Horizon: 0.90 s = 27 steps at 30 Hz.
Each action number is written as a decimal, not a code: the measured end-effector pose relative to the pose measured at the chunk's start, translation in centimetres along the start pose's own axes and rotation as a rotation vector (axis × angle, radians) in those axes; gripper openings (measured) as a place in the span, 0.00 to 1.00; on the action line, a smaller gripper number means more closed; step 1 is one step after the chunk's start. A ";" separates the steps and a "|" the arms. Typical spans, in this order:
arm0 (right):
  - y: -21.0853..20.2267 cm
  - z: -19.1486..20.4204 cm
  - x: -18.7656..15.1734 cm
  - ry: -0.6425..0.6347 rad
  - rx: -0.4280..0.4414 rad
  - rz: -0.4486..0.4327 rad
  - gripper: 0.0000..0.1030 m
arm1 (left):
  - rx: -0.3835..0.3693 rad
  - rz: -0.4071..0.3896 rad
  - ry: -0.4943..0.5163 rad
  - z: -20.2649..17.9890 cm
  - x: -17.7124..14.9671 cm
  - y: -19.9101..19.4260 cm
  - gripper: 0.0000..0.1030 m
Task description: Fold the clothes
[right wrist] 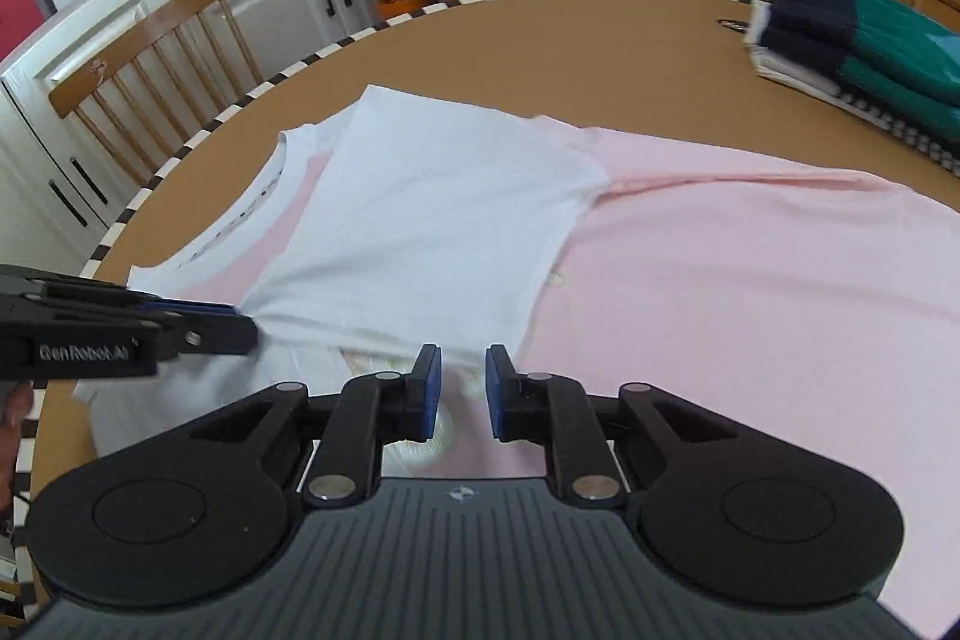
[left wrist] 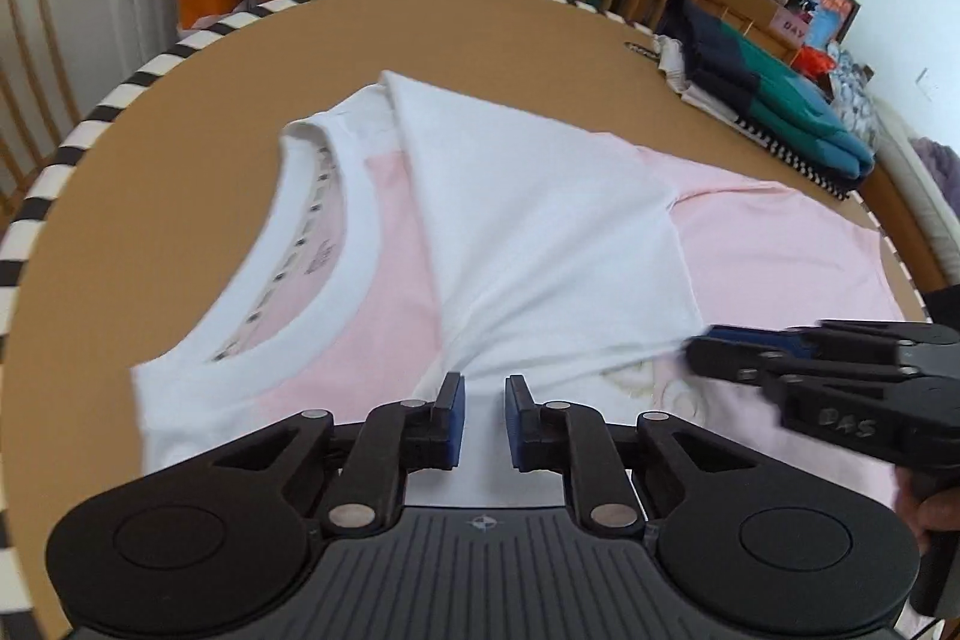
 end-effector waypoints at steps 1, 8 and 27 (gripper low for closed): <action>-1.9 -0.3 -0.1 0.013 0.004 -0.027 0.20 | 0.000 -0.034 -0.019 0.7 0.1 -1.4 0.24; -16.0 -8.0 -5.8 0.306 -0.112 -0.087 0.33 | -0.032 -0.052 -0.325 8.1 -2.4 -8.7 0.49; -27.6 -18.4 -25.2 1.313 -0.311 -0.225 0.37 | -0.136 0.034 -0.805 13.1 -6.2 -6.1 0.54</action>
Point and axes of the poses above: each gripper's, at about its wrist camera, not at the fingertips, and y roughly the way its jaws point, z to its left, x to its top, the point moved 9 cm from there along y, roughly the way its jaws point, and after that the axes turned 7 degrees about -z, right-handed, at the moved point
